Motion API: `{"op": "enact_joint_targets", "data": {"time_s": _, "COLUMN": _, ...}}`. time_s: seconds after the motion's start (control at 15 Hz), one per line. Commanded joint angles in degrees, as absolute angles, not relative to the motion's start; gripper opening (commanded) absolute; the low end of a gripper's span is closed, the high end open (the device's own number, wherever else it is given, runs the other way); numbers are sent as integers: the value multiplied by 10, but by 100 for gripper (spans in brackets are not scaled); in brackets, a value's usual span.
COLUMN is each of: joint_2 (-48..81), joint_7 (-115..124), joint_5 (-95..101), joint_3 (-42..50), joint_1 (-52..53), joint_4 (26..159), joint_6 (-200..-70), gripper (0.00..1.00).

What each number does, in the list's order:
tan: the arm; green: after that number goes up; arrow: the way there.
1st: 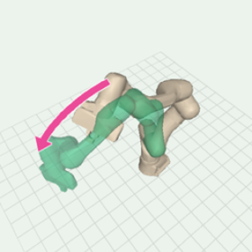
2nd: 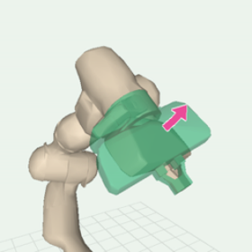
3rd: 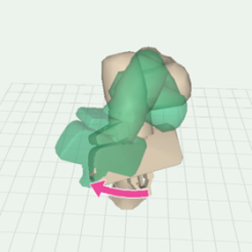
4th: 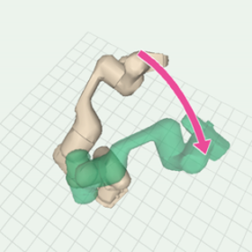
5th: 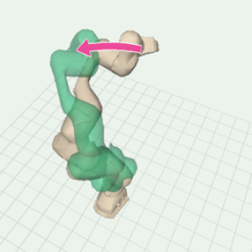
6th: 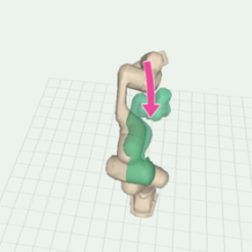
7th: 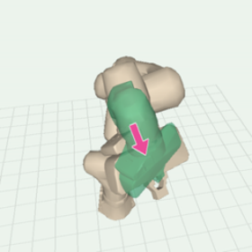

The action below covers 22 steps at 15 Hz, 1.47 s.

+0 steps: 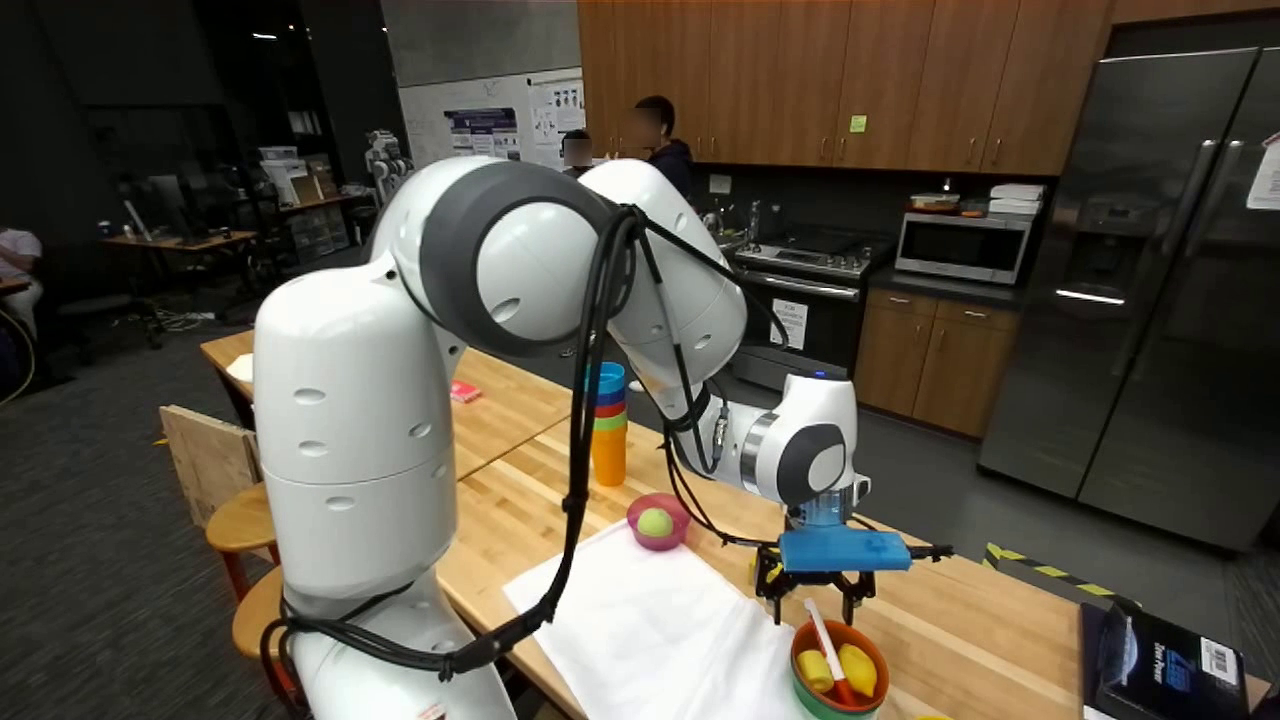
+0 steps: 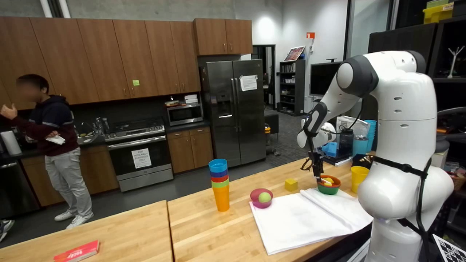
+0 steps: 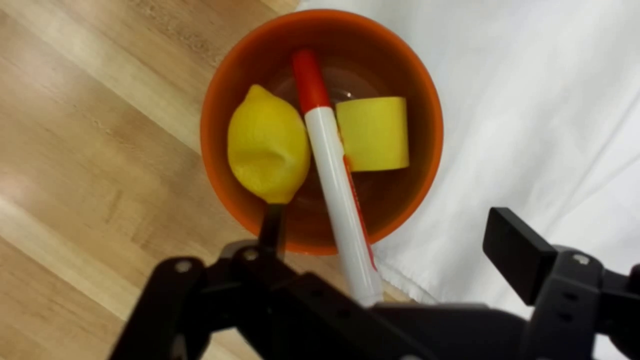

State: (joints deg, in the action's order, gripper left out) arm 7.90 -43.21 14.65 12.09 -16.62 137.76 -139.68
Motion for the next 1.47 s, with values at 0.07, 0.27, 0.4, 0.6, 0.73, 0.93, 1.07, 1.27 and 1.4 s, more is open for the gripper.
{"op": "enact_joint_targets", "data": {"time_s": 0.07, "joint_2": 59, "joint_7": -433, "joint_5": 171, "joint_3": 124, "joint_1": -159, "joint_4": 1411, "joint_6": -1428, "gripper": 100}}
{"op": "enact_joint_targets", "data": {"time_s": 0.27, "joint_2": 50, "joint_7": -408, "joint_5": 220, "joint_3": 128, "joint_1": -152, "joint_4": 1454, "joint_6": -1482, "gripper": 100}}
{"op": "enact_joint_targets", "data": {"time_s": 0.4, "joint_2": 48, "joint_7": -384, "joint_5": 253, "joint_3": 132, "joint_1": -150, "joint_4": 1479, "joint_6": -1519, "gripper": 100}}
{"op": "enact_joint_targets", "data": {"time_s": 0.6, "joint_2": 32, "joint_7": -343, "joint_5": 311, "joint_3": 141, "joint_1": -148, "joint_4": 1512, "joint_6": -1562, "gripper": 100}}
{"op": "enact_joint_targets", "data": {"time_s": 0.73, "joint_2": 21, "joint_7": -317, "joint_5": 349, "joint_3": 148, "joint_1": -151, "joint_4": 1523, "joint_6": -1579, "gripper": 100}}
{"op": "enact_joint_targets", "data": {"time_s": 0.93, "joint_2": 5, "joint_7": -279, "joint_5": 400, "joint_3": 158, "joint_1": -158, "joint_4": 1526, "joint_6": -1594, "gripper": 100}}
{"op": "enact_joint_targets", "data": {"time_s": 1.07, "joint_2": -6, "joint_7": -255, "joint_5": 430, "joint_3": 162, "joint_1": -161, "joint_4": 1524, "joint_6": -1601, "gripper": 100}}
{"op": "enact_joint_targets", "data": {"time_s": 1.27, "joint_2": -12, "joint_7": -245, "joint_5": 439, "joint_3": 167, "joint_1": -166, "joint_4": 1524, "joint_6": -1625, "gripper": 100}}
{"op": "enact_joint_targets", "data": {"time_s": 1.4, "joint_2": -8, "joint_7": -254, "joint_5": 427, "joint_3": 170, "joint_1": -169, "joint_4": 1525, "joint_6": -1652, "gripper": 100}}
